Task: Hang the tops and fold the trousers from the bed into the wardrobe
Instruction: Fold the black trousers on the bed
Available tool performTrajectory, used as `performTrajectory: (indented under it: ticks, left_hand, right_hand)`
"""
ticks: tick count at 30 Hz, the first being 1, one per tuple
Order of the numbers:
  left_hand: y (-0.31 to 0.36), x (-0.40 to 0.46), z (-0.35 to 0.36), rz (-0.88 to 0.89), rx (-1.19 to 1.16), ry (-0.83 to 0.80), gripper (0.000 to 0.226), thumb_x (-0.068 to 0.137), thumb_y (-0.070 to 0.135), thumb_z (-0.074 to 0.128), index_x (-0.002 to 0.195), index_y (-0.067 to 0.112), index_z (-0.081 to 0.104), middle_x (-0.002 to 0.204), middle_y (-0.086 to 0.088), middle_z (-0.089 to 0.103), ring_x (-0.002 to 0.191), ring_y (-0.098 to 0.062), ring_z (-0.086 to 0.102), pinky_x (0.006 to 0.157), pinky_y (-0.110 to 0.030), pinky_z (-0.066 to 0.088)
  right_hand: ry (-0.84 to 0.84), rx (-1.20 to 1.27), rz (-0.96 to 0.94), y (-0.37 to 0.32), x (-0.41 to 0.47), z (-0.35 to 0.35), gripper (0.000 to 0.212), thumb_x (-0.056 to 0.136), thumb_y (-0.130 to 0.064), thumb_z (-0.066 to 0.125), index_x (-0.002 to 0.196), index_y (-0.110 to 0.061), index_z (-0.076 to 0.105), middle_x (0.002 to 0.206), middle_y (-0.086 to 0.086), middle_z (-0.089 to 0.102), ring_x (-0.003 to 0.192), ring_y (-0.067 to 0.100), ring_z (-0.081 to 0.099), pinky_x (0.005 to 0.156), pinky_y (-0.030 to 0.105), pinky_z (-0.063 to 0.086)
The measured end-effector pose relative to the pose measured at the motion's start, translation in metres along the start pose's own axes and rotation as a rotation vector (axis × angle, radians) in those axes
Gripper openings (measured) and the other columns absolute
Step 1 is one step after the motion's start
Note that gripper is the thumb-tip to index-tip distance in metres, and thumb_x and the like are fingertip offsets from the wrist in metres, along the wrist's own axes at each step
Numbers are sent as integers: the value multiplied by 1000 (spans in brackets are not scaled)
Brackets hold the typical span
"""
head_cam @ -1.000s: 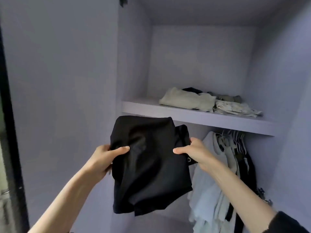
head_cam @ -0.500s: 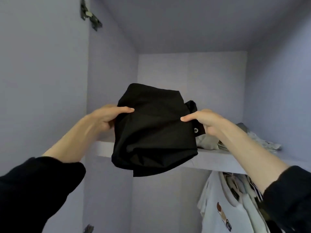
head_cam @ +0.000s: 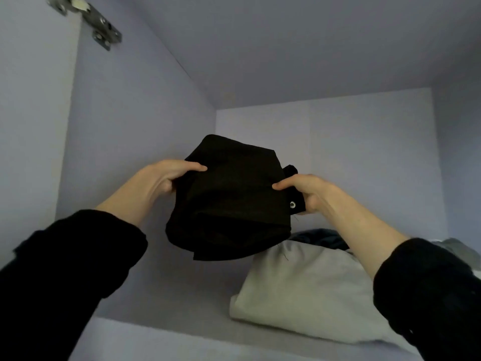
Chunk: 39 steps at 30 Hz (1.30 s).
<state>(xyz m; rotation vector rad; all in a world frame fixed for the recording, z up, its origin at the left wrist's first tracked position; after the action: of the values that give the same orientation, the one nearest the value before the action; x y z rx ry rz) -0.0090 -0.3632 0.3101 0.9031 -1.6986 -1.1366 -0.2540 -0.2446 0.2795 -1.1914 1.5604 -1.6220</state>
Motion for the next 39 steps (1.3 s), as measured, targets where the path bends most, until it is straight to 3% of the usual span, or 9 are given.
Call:
performTrajectory:
  ticks: [7, 10, 12, 14, 16, 20, 26, 32, 39]
  left_hand:
    - [-27, 109, 23, 13, 120, -54, 45, 87, 24, 65, 124, 1, 51, 121, -11, 57, 105, -27, 55, 86, -36, 45]
    - [-86, 141, 39, -88, 596, -1, 56, 91, 37, 57, 130, -1, 45, 113, -17, 56, 82, -28, 54, 77, -36, 44]
    - [-110, 154, 60, -40, 888, -32, 63, 96, 41, 46, 141, 0, 31, 135, -17, 45, 103, -30, 54, 89, -37, 42]
    - [-121, 160, 92, 93, 1057, -171, 66, 99, 43, 35, 148, 3, 15, 155, -12, 18, 139, -25, 28, 110, -31, 23]
    - [-129, 153, 128, 176, 1127, -357, 66, 99, 49, 27, 150, 11, 9, 158, -7, 8, 144, -20, 12, 114, -27, 9]
    - [-179, 144, 173, -37, 1164, -657, 78, 86, 73, 20, 149, 34, -5, 158, 2, -4, 145, -21, -3, 116, -40, -3]
    - [-191, 142, 178, 99, 1362, -433, 71, 88, 70, 16, 146, 40, -11, 158, 1, -4, 145, -30, -1, 109, -65, 0]
    - [-163, 108, 156, 102, 1279, -431, 63, 97, 55, 20, 150, 22, 11, 157, -3, 13, 144, -20, 15, 118, -35, 11]
    - [-97, -9, 102, 280, 1156, -155, 44, 100, 30, 38, 140, 14, 39, 144, -9, 43, 130, -26, 41, 107, -32, 33]
  right_hand:
    - [56, 9, 15, 28, 96, 4, 40, 77, -3, 72, 114, 1, 55, 105, 15, 61, 90, 31, 60, 73, 44, 52]
    - [114, -272, 49, 71, 124, 2, 23, 84, -7, 67, 97, 4, 51, 86, 13, 56, 81, 28, 57, 69, 38, 49]
    - [99, -450, 87, 92, 137, -1, 21, 87, -15, 65, 94, -1, 50, 80, 10, 51, 73, 23, 53, 62, 34, 47]
    - [80, -511, 79, 96, 149, -6, 20, 88, -19, 63, 93, -3, 52, 81, 8, 50, 75, 22, 52, 63, 32, 46]
    - [79, -620, 29, 93, 154, -8, 25, 91, -22, 59, 101, 1, 56, 88, 10, 55, 79, 22, 53, 64, 30, 44]
    - [-5, -937, -12, 100, 152, 4, 36, 97, -21, 46, 122, 2, 58, 128, 14, 57, 110, 25, 55, 88, 28, 42]
    - [-74, -1162, -67, 102, 142, 11, 37, 96, -9, 40, 129, -4, 55, 136, 12, 52, 123, 27, 48, 100, 28, 38]
    - [-89, -1207, -182, 75, 109, 11, 36, 98, -15, 40, 130, -8, 55, 135, 8, 53, 121, 25, 49, 98, 25, 38]
    - [-114, -1084, -496, 25, 26, 58, 30, 97, -18, 43, 120, -11, 62, 124, 8, 61, 114, 25, 55, 97, 29, 42]
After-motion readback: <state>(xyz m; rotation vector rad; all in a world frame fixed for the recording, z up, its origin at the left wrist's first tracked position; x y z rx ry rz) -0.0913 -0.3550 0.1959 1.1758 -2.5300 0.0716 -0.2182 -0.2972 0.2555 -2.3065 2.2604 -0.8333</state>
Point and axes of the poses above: each hand's wrist, its own x-axis towards the middle knuckle, its own z-axis out of the palm, y = z × x, the point moved 7 cm from there along x, towards the middle knuckle
